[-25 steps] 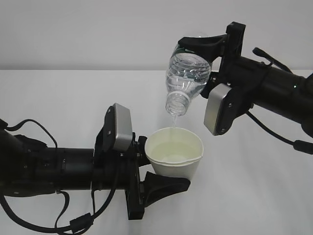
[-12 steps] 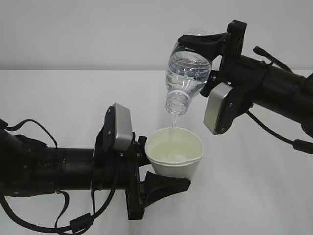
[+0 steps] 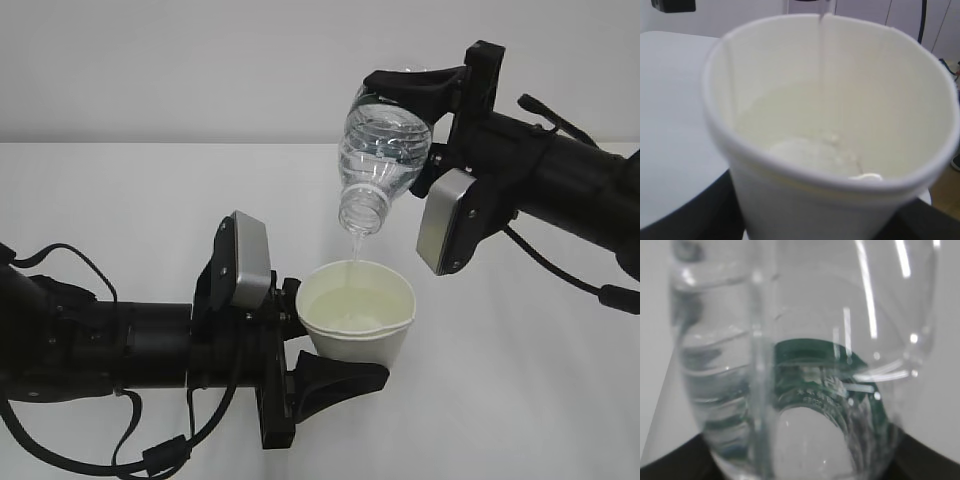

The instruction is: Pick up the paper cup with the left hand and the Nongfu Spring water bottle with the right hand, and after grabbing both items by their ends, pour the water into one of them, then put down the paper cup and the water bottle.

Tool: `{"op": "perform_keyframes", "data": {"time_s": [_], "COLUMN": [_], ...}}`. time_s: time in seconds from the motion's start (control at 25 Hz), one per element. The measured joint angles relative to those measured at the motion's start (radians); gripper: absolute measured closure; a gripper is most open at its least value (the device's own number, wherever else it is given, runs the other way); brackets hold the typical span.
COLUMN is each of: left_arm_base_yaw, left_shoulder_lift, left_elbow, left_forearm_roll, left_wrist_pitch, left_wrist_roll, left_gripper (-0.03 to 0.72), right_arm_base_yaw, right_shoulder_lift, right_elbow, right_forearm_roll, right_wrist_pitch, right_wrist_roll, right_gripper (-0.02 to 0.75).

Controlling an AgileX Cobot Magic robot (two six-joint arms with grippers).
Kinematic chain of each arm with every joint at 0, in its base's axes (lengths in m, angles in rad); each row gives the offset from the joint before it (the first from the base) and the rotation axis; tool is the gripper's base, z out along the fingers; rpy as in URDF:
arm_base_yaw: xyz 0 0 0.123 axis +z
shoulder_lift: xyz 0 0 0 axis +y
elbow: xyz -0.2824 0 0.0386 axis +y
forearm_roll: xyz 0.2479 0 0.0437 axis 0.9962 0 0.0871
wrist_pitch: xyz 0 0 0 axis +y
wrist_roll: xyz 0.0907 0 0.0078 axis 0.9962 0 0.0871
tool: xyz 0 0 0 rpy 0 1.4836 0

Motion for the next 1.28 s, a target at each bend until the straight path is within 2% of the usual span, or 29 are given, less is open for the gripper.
{"op": "perform_keyframes", "data": {"time_s": [0.68,1.28], "left_arm_base_yaw": [0.000,0.000], "left_shoulder_lift": [0.000,0.000], "left_elbow": [0.000,0.000], "left_forearm_roll": [0.000,-0.008], "left_wrist_pitch": [0.002,0.002], "left_wrist_roll": [0.000,0.000], "left_gripper": [0.235,0.235], "right_arm_base_yaw": [0.000,0.000], "right_shoulder_lift": [0.000,0.000], "right_elbow": [0.020,0.022], "right_forearm_roll": [0.016,0.084], "right_wrist_pitch": [-0.002,-0.002], "right_wrist_roll": [0.104,0.322], "right_gripper": [0.300,0.300]}}
